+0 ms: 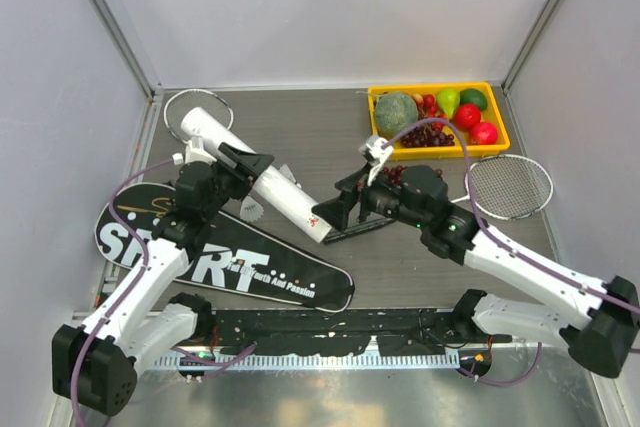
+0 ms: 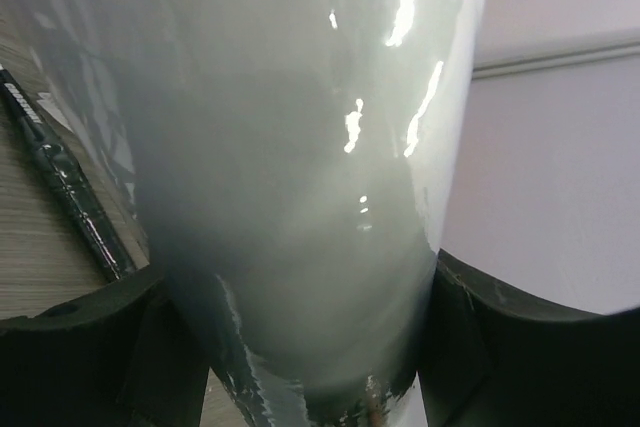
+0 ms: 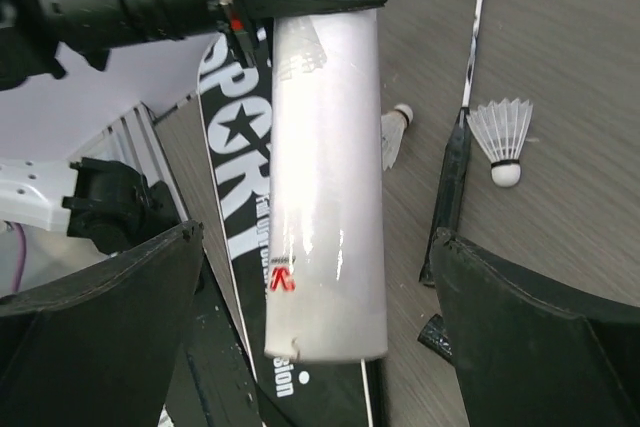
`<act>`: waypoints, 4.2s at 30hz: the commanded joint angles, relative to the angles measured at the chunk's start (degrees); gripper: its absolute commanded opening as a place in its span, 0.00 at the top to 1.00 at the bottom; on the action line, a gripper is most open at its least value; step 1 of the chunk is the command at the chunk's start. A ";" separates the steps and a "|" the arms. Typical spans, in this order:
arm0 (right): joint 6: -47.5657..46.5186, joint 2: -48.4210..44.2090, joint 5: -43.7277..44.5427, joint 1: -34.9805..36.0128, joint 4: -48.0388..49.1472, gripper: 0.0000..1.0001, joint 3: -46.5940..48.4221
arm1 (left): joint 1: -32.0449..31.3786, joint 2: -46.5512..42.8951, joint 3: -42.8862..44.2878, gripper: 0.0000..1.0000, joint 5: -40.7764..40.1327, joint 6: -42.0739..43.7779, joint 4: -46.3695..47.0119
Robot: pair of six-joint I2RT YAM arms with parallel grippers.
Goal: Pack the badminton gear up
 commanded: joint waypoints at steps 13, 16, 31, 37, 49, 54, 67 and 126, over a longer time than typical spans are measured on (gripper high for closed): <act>2.36 -20.36 0.01 -0.06 28.83 0.43 -27.96 | 7.49 -6.85 4.23 0.54 10.11 -9.43 -0.89; 3.51 -18.43 -0.08 -0.06 31.20 0.46 -27.97 | 7.49 -7.64 3.61 0.55 10.81 -10.85 0.61; 13.52 -8.67 -3.25 0.29 44.57 0.50 -26.56 | 7.49 -9.58 1.24 0.54 11.34 -11.73 3.16; 15.90 -4.98 -0.97 0.64 48.07 0.58 -26.30 | 7.40 -8.61 -0.43 0.55 9.94 -11.46 4.65; 17.13 -3.57 3.69 0.90 49.23 0.95 -27.44 | 7.49 -6.67 -2.54 0.56 8.62 -11.55 6.41; 17.31 -5.32 6.50 0.82 48.26 0.95 -29.02 | 7.49 -7.46 -1.76 0.56 4.67 -9.36 4.23; 17.74 -13.85 12.22 0.82 35.97 0.95 -30.87 | 8.89 -6.23 1.94 0.57 1.06 -5.05 -0.26; 19.86 -11.56 32.52 -31.61 -37.59 0.34 -11.17 | 18.39 -18.80 -0.34 0.56 23.12 2.85 -18.89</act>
